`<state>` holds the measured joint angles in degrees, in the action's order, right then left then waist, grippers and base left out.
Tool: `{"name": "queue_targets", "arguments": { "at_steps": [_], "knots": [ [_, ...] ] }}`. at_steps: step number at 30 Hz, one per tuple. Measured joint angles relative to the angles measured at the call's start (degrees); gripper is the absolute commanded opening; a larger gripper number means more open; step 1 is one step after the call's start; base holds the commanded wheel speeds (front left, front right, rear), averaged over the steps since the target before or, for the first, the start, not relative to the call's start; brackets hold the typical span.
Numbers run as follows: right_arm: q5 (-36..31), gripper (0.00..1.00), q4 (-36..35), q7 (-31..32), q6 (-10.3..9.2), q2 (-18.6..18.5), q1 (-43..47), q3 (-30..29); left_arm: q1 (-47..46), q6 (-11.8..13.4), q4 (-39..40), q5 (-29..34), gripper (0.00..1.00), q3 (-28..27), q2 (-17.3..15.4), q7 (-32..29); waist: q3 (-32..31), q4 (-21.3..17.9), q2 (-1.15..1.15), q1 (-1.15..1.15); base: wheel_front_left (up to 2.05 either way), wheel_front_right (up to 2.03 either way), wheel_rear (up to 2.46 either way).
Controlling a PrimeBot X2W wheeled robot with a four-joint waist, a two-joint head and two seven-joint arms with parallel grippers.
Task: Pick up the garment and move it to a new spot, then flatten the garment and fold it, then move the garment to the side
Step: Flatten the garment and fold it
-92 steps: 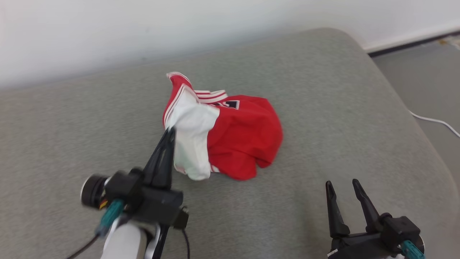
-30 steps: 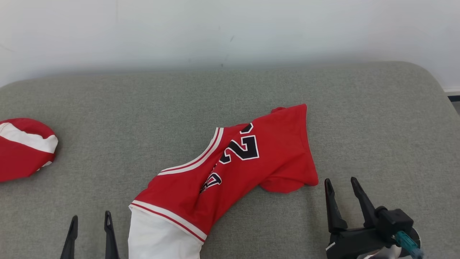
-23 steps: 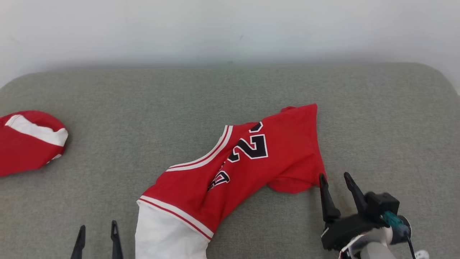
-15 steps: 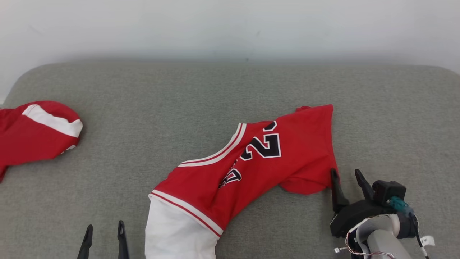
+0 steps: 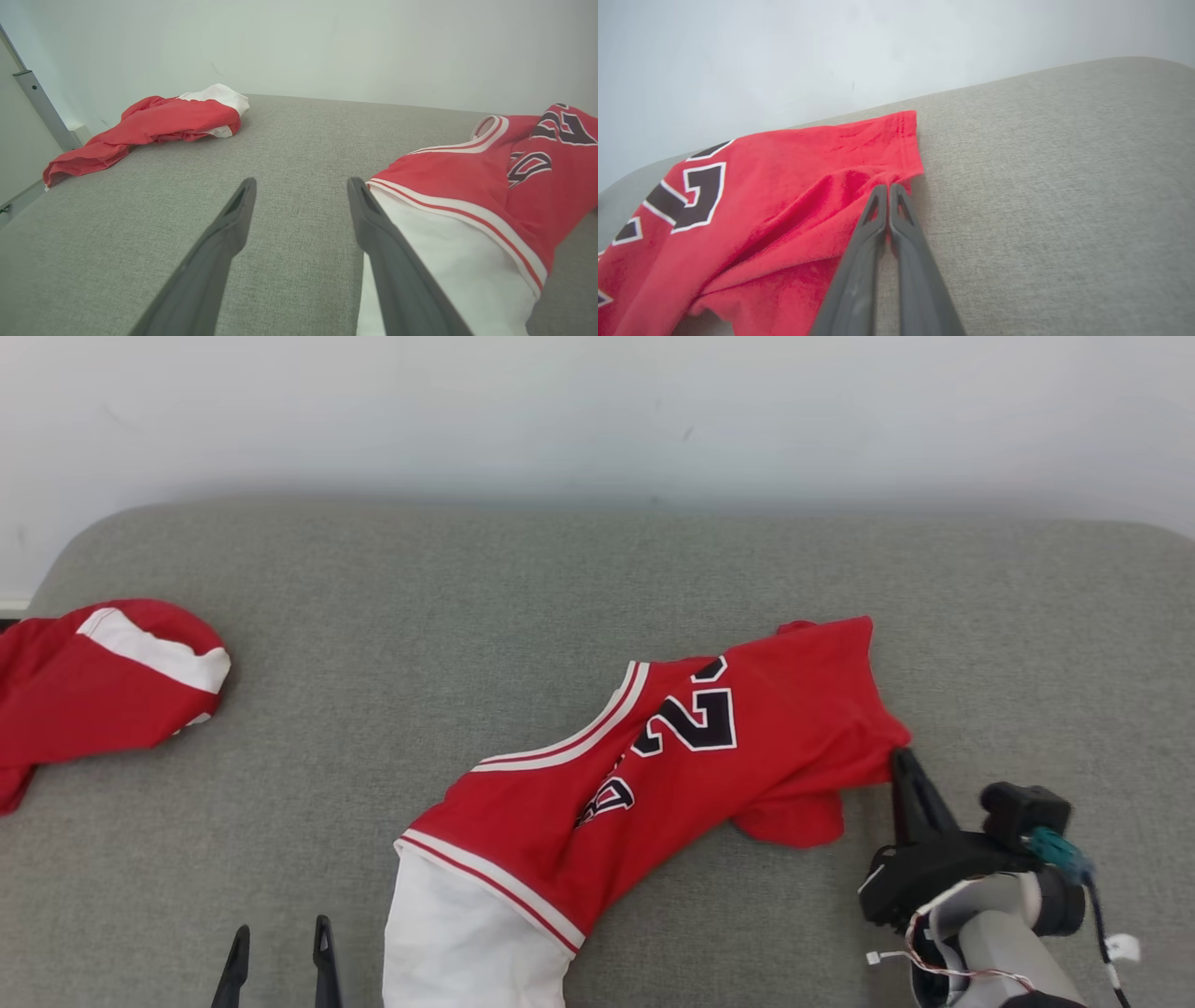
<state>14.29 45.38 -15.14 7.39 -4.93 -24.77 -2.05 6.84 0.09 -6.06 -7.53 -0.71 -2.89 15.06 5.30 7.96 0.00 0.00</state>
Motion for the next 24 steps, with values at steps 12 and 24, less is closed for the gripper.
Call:
{"name": "queue_targets", "arguments": {
  "at_steps": [12, 24],
  "knots": [
    [2.44, 0.0, -24.84, 0.0, 0.01, -3.05, 7.9, -0.66, 1.12, 0.42, -0.25, -0.15, 1.0, 0.01, 0.0, 0.0, -1.83, -4.38, 0.0, 0.0, 0.0, 0.0, 0.0],
    [4.24, 0.0, -27.48, 0.01, 0.0, -5.25, 14.17, 0.24, 1.35, 0.42, -0.84, -0.78, 1.0, 0.42, 0.0, 0.0, -2.59, -6.09, 0.0, 0.0, 0.0, 0.0, 0.0]
  ]
}}
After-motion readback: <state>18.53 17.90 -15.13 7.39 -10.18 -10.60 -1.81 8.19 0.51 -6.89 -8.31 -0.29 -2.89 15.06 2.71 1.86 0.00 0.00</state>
